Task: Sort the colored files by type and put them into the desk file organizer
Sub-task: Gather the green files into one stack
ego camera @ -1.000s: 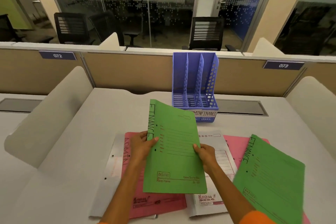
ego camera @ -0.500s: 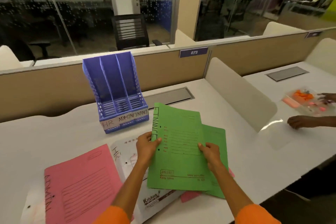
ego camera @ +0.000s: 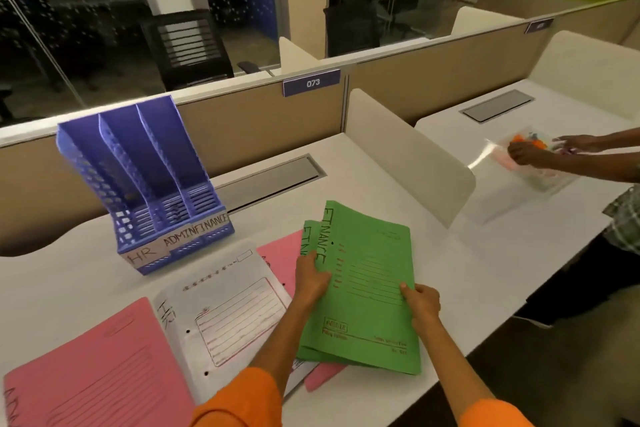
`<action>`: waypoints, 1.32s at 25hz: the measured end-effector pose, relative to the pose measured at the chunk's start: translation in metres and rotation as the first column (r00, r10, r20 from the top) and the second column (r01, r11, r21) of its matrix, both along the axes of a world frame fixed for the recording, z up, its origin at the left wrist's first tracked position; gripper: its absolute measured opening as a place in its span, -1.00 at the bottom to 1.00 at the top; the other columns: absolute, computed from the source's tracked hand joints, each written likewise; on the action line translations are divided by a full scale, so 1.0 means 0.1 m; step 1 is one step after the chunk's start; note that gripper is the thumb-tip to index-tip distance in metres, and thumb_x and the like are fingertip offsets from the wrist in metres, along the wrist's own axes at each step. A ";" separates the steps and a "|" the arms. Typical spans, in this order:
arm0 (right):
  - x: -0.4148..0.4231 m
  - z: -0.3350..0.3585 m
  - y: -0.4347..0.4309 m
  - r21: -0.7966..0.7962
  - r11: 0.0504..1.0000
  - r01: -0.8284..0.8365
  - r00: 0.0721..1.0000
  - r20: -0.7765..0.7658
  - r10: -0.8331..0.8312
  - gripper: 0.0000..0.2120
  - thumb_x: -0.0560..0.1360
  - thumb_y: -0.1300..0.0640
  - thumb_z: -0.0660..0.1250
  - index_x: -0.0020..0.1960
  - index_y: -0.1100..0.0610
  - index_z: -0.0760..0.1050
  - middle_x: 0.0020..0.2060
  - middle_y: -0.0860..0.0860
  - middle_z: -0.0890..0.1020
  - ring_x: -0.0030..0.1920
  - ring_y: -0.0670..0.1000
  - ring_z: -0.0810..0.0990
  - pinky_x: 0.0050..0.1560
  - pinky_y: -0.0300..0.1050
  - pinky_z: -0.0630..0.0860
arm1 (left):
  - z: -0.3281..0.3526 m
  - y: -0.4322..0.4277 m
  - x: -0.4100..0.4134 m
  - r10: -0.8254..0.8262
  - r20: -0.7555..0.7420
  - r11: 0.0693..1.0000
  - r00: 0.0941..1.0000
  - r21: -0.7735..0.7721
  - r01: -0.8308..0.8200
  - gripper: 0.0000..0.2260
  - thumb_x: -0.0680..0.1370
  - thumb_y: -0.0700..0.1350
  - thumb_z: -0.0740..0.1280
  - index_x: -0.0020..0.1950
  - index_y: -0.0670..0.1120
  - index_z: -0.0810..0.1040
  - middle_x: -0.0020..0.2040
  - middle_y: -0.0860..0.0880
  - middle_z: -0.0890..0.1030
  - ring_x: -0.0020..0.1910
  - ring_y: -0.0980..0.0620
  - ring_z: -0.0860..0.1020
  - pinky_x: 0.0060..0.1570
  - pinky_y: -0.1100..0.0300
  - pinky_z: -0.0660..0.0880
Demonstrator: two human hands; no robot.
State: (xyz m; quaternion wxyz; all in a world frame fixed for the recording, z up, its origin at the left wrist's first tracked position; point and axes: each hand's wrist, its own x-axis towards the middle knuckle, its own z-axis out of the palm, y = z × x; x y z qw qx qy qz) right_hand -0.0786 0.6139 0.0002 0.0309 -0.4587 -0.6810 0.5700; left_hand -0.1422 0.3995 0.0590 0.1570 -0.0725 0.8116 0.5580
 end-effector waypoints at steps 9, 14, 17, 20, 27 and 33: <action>0.00 -0.22 -0.10 0.115 0.987 -0.116 0.993 0.044 0.111 -0.82 0.46 0.21 0.41 0.02 0.27 0.59 -0.08 0.16 0.67 -0.14 0.12 0.61 -0.16 -0.13 0.52 | -0.54 -0.05 0.03 0.033 -0.021 0.963 0.999 -0.268 -0.038 -0.79 0.44 -0.39 0.37 0.01 -0.15 0.59 -0.02 -0.08 0.64 -0.17 -0.01 0.64 -0.21 0.16 0.65; -0.08 -0.24 -0.16 0.220 0.955 -0.197 0.977 0.121 0.173 -0.74 0.41 0.16 0.47 0.04 0.26 0.56 -0.02 0.17 0.66 -0.09 0.16 0.61 -0.11 -0.09 0.54 | -0.69 -0.13 0.02 0.061 -0.056 0.948 0.997 -0.310 -0.075 -0.81 0.44 -0.42 0.33 -0.07 -0.17 0.59 -0.11 -0.08 0.66 -0.25 0.01 0.64 -0.25 0.08 0.66; -0.09 -0.26 -0.18 0.301 0.925 -0.234 0.965 0.190 0.182 -0.66 0.37 0.09 0.51 0.05 0.24 0.54 0.03 0.20 0.57 -0.04 0.20 0.57 -0.08 -0.03 0.55 | -0.68 -0.15 0.02 0.063 -0.066 0.946 0.996 -0.313 -0.081 -0.77 0.45 -0.43 0.31 -0.02 -0.16 0.61 -0.07 -0.08 0.66 -0.21 0.02 0.63 -0.23 0.11 0.65; -0.08 -0.26 -0.19 0.313 0.914 -0.258 0.952 0.243 0.185 -0.61 0.35 0.06 0.52 0.05 0.24 0.50 0.02 0.19 0.53 0.00 0.22 0.54 -0.11 -0.03 0.51 | -0.71 -0.21 0.03 0.085 -0.085 0.912 0.993 -0.395 -0.112 -0.71 0.42 -0.32 0.39 0.12 -0.12 0.58 0.08 -0.07 0.58 -0.01 -0.04 0.57 -0.04 0.04 0.63; -0.17 -0.20 -0.11 0.195 0.956 -0.217 0.965 0.193 0.179 -0.68 0.39 0.12 0.50 0.02 0.31 0.56 -0.11 0.16 0.63 -0.04 0.21 0.60 -0.13 -0.12 0.43 | -0.69 -0.28 0.03 0.154 0.126 0.952 0.980 -0.283 -0.113 -0.54 0.31 -0.16 0.56 0.11 -0.15 0.45 0.03 -0.03 0.56 -0.02 -0.06 0.61 -0.09 0.08 0.64; -0.21 -0.27 0.02 0.138 0.963 -0.233 0.963 0.166 0.210 -0.70 0.36 0.00 0.52 -0.08 0.22 0.63 -0.24 0.09 0.66 -0.22 0.11 0.61 -0.11 -0.04 0.57 | -0.54 -0.22 0.15 0.150 0.247 0.988 0.957 -0.067 -0.138 -0.68 0.35 -0.26 0.55 -0.01 -0.16 0.51 -0.10 -0.01 0.63 -0.10 -0.05 0.66 -0.18 0.14 0.64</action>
